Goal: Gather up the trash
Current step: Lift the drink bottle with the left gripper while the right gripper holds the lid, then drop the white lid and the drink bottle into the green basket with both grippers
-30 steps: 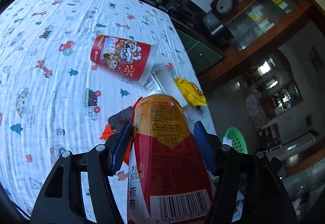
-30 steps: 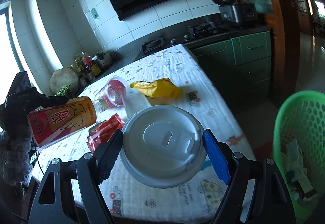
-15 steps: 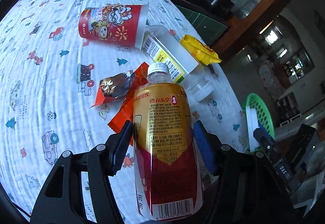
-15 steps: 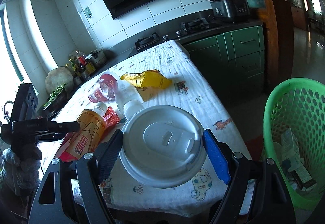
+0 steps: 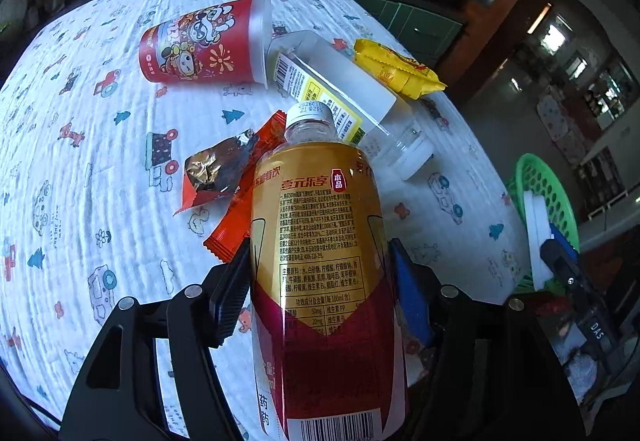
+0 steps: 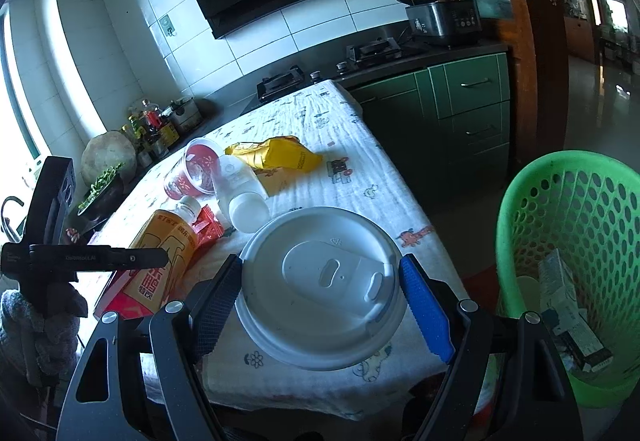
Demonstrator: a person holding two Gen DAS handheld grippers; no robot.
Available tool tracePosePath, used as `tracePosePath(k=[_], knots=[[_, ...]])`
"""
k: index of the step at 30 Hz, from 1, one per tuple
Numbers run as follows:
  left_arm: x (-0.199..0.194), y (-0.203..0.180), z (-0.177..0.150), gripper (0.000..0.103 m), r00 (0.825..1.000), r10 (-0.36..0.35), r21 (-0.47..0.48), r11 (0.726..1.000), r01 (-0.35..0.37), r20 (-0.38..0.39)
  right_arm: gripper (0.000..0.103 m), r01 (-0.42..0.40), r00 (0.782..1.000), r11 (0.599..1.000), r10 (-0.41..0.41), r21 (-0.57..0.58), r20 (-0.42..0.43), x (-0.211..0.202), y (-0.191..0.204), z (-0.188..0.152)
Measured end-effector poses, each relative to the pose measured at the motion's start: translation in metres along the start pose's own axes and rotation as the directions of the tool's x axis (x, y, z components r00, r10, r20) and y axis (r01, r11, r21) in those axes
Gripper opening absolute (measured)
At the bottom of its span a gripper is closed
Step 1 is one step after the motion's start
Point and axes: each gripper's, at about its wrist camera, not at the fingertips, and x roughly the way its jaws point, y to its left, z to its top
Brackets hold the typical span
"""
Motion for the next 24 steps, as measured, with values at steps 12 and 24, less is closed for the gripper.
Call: tracePosePath(k=[12, 24], knots=[[-0.04, -0.069, 0.013, 0.064, 0.985, -0.147, 0.156, 0.979, 0.132, 0.09, 0.077, 0.154, 0.985, 0.984, -0.159, 0.085, 0.061, -0.045, -0.061, 0.003], [-0.014, -0.198, 0.039, 0.064, 0.95, -0.312, 0.35, 0.893, 0.283, 0.029, 0.077, 0.372, 0.924, 0.893, -0.383, 0.254, -0.005, -0.078, -0.172, -0.01]])
